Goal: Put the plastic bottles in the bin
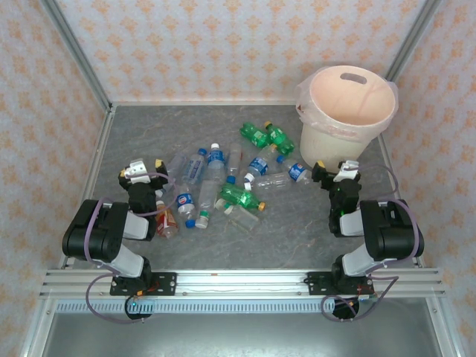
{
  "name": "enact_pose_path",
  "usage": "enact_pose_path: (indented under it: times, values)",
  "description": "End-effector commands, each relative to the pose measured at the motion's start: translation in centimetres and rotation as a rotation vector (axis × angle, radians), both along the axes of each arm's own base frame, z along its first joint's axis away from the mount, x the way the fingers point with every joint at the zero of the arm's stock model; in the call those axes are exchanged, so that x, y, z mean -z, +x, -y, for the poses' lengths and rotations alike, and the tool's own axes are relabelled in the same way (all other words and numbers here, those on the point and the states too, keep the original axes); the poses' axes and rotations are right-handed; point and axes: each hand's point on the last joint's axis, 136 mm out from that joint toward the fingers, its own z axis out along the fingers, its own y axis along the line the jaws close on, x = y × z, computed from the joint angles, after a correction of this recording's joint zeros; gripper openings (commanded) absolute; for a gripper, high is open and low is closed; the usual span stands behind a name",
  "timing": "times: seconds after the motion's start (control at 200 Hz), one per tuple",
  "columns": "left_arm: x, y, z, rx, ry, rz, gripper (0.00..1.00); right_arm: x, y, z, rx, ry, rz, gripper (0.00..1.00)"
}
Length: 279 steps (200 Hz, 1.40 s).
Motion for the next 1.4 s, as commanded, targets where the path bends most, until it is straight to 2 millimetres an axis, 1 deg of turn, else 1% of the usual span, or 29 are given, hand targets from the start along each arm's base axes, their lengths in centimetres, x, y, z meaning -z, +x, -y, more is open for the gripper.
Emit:
enact_pose_path:
  times: [0.0,0.04,0.15,0.245,0.255,0.265,0.34,0.395,0.486,0.601,0.686,0.766,0.906,1.106,1.211,1.316,1.392]
  values:
    - [-1.9,0.8,-0.1,-0.017,-0.015,0.011,0.99,-2.3,-0.5,0.8,0.058,0.006,0.064,1.0]
    - [-2.4,0.9,-0.7,-0.058,-0.028,-0.003,0.99,-2.9,-0.7,1.2,0.081,0.014,0.069,1.0]
    - [-4.0,1.1,-2.2,-0.175,-0.106,-0.048,0.99,-3.3,-1.0,1.9,0.127,0.054,0.022,1.0]
    - [-5.2,1.2,-2.6,-0.218,-0.179,-0.095,1.0,-3.7,-1.7,2.4,0.165,0.103,0.008,1.0]
    - [-5.4,1.3,-2.5,-0.215,-0.187,-0.099,1.0,-3.5,-1.8,2.5,0.171,0.109,0.001,1.0]
    - [-5.4,1.3,-2.4,-0.214,-0.195,-0.105,1.0,-4.1,-2.0,2.5,0.173,0.116,0.017,1.0]
    - [-6.8,1.7,-1.9,-0.202,-0.274,-0.115,1.0,-5.0,-2.9,3.1,0.222,0.181,0.04,1.0]
    - [-7.0,1.9,-1.5,-0.192,-0.345,-0.14,0.99,-5.5,-3.6,3.8,0.278,0.258,0.042,1.0]
    - [-7.7,2.9,0.8,-0.079,-0.443,-0.188,0.99,-6.6,-4.7,5.1,0.386,0.386,0.039,1.0]
    - [-8.3,3.3,3.6,0.068,-0.548,-0.181,0.99,-8.2,-5.6,5.1,0.408,0.486,0.045,1.0]
    - [-8.5,2.8,4.6,0.115,-0.599,-0.172,0.99,-9.8,-5.2,3.5,0.31,0.522,0.04,1.0]
    - [-8.2,2.2,5.8,0.157,-0.636,-0.201,0.99,-10.8,-4.7,1.7,0.203,0.533,0.014,1.0]
    - [-7.6,0.7,8.3,0.216,-0.635,-0.252,0.99,-11.5,-4.0,-0.9,0.074,0.55,-0.059,1.0]
    - [-7.3,-1.9,11.8,0.304,-0.655,-0.263,0.99,-12.5,-3.7,-4.5,-0.039,0.496,-0.137,1.0]
    - [-6.9,-3.1,13.0,0.337,-0.684,-0.271,0.99,-13.1,-3.6,-7.1,-0.109,0.461,-0.174,1.0]
    - [-6.6,-4.2,14.3,0.388,-0.726,-0.281,0.99,-13.4,-3.9,-10.5,-0.178,0.384,-0.222,1.0]
    - [-6.4,-4.9,14.6,0.391,-0.723,-0.286,0.99,-13.2,-4.3,-13.1,-0.224,0.323,-0.264,0.99]
